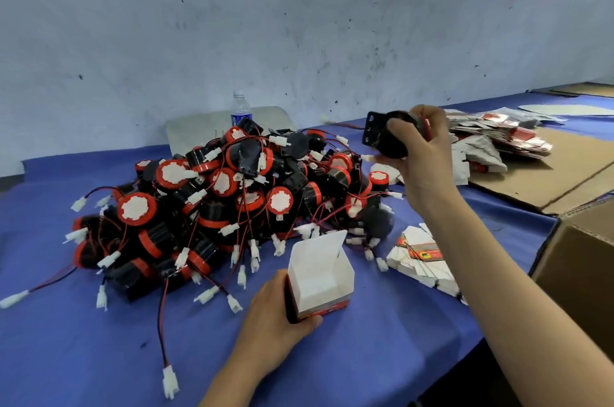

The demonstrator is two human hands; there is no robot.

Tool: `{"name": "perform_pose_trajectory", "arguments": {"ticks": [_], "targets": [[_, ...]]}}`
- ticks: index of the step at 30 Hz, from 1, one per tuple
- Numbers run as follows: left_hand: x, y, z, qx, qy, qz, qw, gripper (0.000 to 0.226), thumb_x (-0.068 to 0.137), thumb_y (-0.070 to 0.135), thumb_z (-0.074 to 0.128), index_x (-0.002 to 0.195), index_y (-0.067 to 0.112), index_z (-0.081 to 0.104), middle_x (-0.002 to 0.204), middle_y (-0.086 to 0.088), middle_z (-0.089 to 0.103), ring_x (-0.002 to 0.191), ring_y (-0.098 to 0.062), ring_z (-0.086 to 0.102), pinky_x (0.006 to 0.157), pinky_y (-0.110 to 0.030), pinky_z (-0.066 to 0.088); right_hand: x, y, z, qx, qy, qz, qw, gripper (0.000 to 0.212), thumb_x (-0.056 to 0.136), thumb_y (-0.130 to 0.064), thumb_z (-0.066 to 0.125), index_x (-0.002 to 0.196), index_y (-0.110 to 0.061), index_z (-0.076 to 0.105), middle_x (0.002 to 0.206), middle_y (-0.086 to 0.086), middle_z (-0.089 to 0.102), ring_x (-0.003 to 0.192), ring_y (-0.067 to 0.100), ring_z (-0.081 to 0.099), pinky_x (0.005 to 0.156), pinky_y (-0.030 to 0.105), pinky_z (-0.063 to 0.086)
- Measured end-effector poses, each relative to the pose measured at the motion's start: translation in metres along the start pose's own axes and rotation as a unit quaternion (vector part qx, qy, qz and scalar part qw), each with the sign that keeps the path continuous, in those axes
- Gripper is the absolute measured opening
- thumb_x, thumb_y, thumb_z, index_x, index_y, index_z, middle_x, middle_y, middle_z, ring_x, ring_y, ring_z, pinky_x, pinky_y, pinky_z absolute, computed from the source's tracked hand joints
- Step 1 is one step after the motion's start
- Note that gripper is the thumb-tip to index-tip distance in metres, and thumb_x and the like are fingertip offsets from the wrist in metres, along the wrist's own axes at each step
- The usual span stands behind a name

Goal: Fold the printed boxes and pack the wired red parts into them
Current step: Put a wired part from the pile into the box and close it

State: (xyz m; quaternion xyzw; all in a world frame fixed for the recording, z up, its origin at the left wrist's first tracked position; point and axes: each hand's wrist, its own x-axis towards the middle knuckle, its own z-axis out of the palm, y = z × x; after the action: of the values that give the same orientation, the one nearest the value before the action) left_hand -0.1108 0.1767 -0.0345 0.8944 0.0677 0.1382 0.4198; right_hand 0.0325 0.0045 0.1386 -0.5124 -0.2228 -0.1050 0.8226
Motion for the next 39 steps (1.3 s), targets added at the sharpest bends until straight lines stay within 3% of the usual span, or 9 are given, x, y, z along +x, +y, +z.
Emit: {"name": "perform_pose_trajectory", "arguments": {"ticks": [8, 12, 17, 25, 29, 32, 35, 37, 39], "targets": [[-0.003, 0.002, 0.0, -0.016, 0.014, 0.002, 1.0, 0.059, 0.075, 0.033, 0.072, 0.112, 0.055, 0.031, 0.119, 0.029, 0.049, 0.111, 0.003, 0.047, 0.08, -0.017, 0.043, -0.035, -0.016, -0.034, 0.145, -0.069, 0.133, 0.978, 0.035, 0.087, -0.004, 0.031, 0.111, -0.015, 0.053, 0.106, 0.003, 0.063, 0.087, 0.022, 0.064, 0.067, 0.031, 0.046], [-0.002, 0.0, 0.001, -0.025, 0.029, -0.004, 0.999, 0.056, 0.074, 0.029, 0.072, 0.109, 0.052, 0.034, 0.117, 0.027, 0.05, 0.109, 0.005, 0.05, 0.076, -0.012, 0.042, -0.062, -0.025, -0.03, -0.125, -0.07, 0.019, 0.989, 0.025, 0.085, -0.02, 0.059, 0.108, -0.029, 0.06, 0.097, -0.004, 0.065, 0.064, 0.01, 0.065, 0.053, 0.019, 0.045], [-0.002, -0.004, 0.003, -0.011, 0.034, 0.002, 0.999, 0.048, 0.067, 0.041, 0.073, 0.103, 0.047, 0.042, 0.108, 0.023, 0.053, 0.104, 0.001, 0.051, 0.079, -0.025, 0.049, -0.114, 0.014, -0.011, -0.395, -0.221, -0.081, 0.888, 0.046, 0.069, -0.038, 0.078, 0.11, -0.042, 0.058, 0.104, -0.02, 0.061, 0.093, -0.002, 0.057, 0.079, 0.008, 0.041], [-0.001, -0.003, 0.004, -0.012, 0.036, -0.026, 0.999, 0.045, 0.06, 0.051, 0.073, 0.094, 0.039, 0.046, 0.096, 0.015, 0.058, 0.088, -0.001, 0.056, 0.068, -0.026, 0.05, -0.127, 0.073, 0.001, -0.55, -0.305, -0.065, 0.774, 0.056, 0.084, -0.034, 0.059, 0.137, -0.031, 0.043, 0.127, -0.009, 0.046, 0.102, 0.016, 0.055, 0.078, 0.026, 0.047], [-0.002, -0.002, 0.004, -0.011, 0.032, -0.023, 0.999, 0.044, 0.064, 0.05, 0.076, 0.092, 0.035, 0.045, 0.095, 0.013, 0.059, 0.088, -0.003, 0.055, 0.067, -0.027, 0.048, -0.128, 0.081, 0.0, -0.591, -0.323, -0.022, 0.739, 0.034, 0.088, -0.042, 0.059, 0.109, -0.019, 0.047, 0.104, -0.004, 0.052, 0.098, 0.017, 0.05, 0.073, 0.033, 0.047], [-0.002, -0.001, 0.004, -0.003, 0.034, -0.028, 0.999, 0.043, 0.068, 0.045, 0.08, 0.088, 0.035, 0.043, 0.091, 0.011, 0.058, 0.084, -0.003, 0.054, 0.059, -0.02, 0.04, -0.125, 0.081, -0.003, -0.588, -0.358, -0.046, 0.724, 0.033, 0.096, -0.045, 0.047, 0.101, -0.015, 0.059, 0.116, -0.004, 0.059, 0.115, 0.011, 0.044, 0.086, 0.034, 0.047], [-0.002, -0.002, 0.004, -0.001, 0.03, -0.029, 0.999, 0.043, 0.069, 0.044, 0.079, 0.09, 0.04, 0.042, 0.095, 0.014, 0.058, 0.089, -0.002, 0.054, 0.062, -0.018, 0.04, -0.132, 0.072, -0.01, -0.518, -0.306, -0.116, 0.79, 0.032, 0.095, -0.041, 0.049, 0.093, -0.018, 0.071, 0.105, -0.009, 0.066, 0.101, 0.005, 0.054, 0.08, 0.028, 0.049], [-0.002, -0.002, 0.003, 0.005, 0.021, -0.029, 0.999, 0.046, 0.068, 0.045, 0.078, 0.096, 0.044, 0.042, 0.103, 0.019, 0.056, 0.098, -0.001, 0.053, 0.07, -0.02, 0.044, -0.138, 0.064, -0.015, -0.416, -0.119, -0.183, 0.883, 0.019, 0.09, -0.034, 0.056, 0.08, -0.018, 0.061, 0.079, -0.005, 0.058, 0.072, 0.005, 0.051, 0.06, 0.022, 0.043], [-0.002, -0.002, 0.003, 0.002, 0.015, -0.024, 1.0, 0.049, 0.068, 0.046, 0.077, 0.102, 0.046, 0.042, 0.11, 0.022, 0.054, 0.105, 0.001, 0.051, 0.078, -0.021, 0.047, -0.135, 0.062, -0.021, -0.309, 0.049, -0.163, 0.936, 0.015, 0.085, -0.024, 0.065, 0.089, -0.026, 0.051, 0.087, 0.002, 0.053, 0.073, 0.012, 0.052, 0.057, 0.023, 0.042]]}}
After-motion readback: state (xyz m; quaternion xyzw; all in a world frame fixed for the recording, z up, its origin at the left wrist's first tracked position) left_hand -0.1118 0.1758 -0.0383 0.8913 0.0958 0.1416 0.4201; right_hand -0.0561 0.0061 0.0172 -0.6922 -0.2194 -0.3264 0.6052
